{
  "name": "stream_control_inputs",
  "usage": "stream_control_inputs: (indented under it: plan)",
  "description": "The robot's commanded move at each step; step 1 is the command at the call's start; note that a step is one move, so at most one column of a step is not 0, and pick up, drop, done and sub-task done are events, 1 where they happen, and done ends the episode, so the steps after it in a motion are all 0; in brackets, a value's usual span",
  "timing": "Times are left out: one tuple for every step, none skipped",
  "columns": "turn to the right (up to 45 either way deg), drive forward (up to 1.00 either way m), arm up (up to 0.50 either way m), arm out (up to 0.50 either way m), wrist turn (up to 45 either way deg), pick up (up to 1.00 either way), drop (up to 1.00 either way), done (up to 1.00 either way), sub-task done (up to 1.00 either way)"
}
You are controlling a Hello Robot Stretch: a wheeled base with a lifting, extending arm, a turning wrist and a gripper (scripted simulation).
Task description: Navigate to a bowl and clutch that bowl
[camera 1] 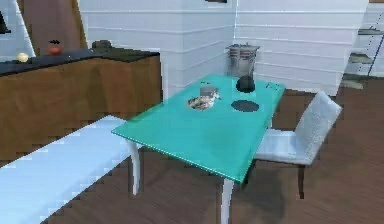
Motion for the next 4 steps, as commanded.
stream_control_inputs:
  plan:
    - [-45.0,0.0,0.0,0.0,0.0,0.0,0.0,0.0,0.0]
    - [-45.0,0.0,0.0,0.0,0.0,0.0,0.0,0.0,0.0]
    - [-45.0,0.0,0.0,0.0,0.0,0.0,0.0,0.0,0.0]
    - [-15.0,0.0,0.0,0.0,0.0,0.0,0.0,0.0,0.0]
